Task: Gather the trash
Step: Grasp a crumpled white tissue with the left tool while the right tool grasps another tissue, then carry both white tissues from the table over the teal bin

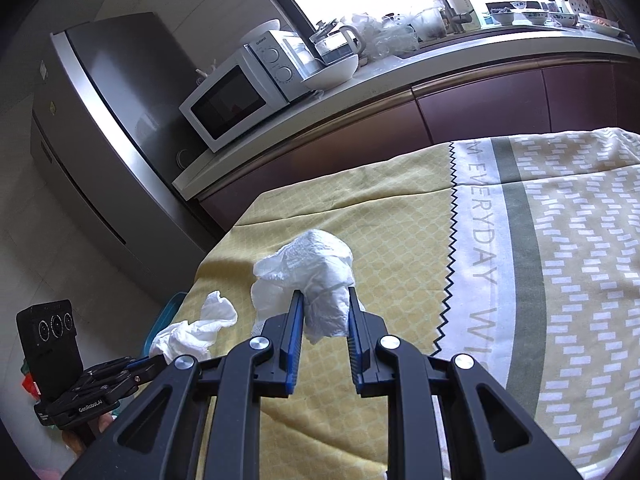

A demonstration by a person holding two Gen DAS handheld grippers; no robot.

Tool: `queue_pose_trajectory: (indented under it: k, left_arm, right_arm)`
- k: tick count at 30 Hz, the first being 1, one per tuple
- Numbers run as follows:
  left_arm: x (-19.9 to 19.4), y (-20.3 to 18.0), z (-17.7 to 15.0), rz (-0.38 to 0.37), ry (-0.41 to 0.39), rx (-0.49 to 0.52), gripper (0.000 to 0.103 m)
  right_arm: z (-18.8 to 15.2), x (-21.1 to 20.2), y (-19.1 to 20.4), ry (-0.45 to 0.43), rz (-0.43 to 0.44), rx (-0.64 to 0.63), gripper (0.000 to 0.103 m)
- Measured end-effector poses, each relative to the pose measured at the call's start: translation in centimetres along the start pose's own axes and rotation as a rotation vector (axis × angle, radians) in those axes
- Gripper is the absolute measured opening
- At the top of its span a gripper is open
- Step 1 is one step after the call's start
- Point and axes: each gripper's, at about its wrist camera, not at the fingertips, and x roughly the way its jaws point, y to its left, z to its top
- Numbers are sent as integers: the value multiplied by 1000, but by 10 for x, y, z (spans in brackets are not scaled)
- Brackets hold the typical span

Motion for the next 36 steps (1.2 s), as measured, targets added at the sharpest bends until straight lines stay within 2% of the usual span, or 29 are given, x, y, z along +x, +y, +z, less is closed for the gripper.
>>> queue_pose_trajectory:
  k: [36]
  left_arm:
    - [-76, 71, -20, 124, -106, -124, 9]
  right_arm:
    - [-21, 18, 72, 48, 127, -87, 19]
